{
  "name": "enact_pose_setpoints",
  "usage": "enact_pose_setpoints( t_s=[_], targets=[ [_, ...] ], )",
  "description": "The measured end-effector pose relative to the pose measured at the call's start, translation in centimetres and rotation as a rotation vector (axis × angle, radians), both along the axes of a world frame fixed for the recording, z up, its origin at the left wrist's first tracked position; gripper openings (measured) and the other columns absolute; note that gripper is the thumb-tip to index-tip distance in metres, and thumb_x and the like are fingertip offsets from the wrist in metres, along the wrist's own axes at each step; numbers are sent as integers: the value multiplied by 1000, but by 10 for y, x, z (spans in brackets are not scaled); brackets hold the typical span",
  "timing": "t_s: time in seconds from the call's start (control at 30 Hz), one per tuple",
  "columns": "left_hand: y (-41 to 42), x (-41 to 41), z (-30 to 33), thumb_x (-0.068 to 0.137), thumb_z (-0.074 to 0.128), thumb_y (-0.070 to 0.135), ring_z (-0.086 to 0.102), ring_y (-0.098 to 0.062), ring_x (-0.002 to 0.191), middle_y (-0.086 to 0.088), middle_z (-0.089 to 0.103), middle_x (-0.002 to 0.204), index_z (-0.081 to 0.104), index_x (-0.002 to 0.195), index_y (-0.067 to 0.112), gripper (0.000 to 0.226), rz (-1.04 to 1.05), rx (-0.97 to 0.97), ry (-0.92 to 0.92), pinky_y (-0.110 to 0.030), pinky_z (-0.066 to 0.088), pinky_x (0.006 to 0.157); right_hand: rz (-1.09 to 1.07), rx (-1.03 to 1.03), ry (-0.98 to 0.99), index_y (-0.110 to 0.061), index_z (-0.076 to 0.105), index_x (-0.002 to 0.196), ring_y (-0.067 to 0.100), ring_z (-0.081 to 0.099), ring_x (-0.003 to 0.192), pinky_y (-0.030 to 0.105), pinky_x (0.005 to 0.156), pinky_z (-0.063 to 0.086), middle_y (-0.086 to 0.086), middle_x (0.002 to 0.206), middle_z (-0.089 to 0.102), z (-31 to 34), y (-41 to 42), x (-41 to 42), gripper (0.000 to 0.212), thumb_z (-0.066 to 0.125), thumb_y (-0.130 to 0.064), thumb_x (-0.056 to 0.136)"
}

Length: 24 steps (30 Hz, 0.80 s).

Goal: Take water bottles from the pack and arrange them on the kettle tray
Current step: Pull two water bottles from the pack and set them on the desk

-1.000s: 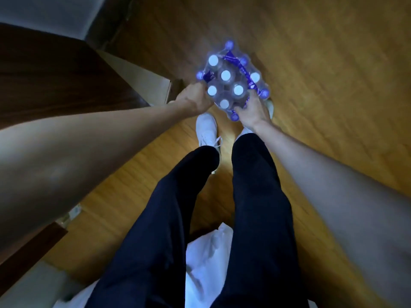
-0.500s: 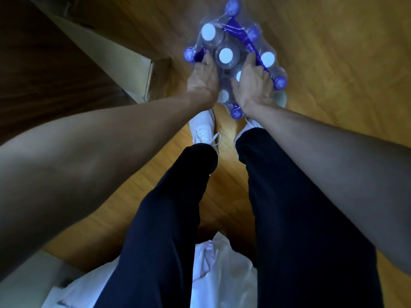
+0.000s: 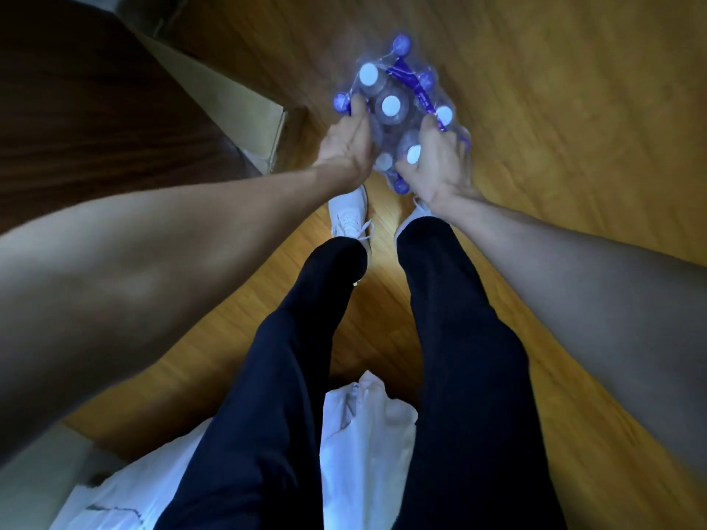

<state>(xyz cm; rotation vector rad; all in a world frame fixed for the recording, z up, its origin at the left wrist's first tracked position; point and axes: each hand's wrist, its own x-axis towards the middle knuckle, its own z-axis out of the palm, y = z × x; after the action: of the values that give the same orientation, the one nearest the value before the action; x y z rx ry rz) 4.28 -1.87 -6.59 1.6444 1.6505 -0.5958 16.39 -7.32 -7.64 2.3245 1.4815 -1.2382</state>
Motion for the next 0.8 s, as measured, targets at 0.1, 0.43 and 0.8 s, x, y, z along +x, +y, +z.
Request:
enact_pose_setpoints(
  t_s=[0.1,0.43,0.8],
  targets=[
    [2,1,56,92,59,19,64,-41,102,-21,66,112,31,136,6,54,9,12,-16,-41,45,74,-3,33,1,-5,52,120,41,65,104,37,71,43,23,111,68,60,3,3,42,65,-29,88],
    [-14,26,315,92,60,28,63,-39,82,-15,63,93,40,123,9,42,-25,108,-80,-40,43,64,7,150,40,-9,52,107,41,66,89,35,62,39,18,96,70,318,2,29,36,63,-37,87],
    [-53,32,548,82,62,35,60,-27,71,-6,66,90,40,100,20,32,167,381,-219,-30,42,56,222,317,143,-18,45,88,39,65,72,42,56,48,8,79,69,557,-11,65,28,62,-39,83]
  ],
)
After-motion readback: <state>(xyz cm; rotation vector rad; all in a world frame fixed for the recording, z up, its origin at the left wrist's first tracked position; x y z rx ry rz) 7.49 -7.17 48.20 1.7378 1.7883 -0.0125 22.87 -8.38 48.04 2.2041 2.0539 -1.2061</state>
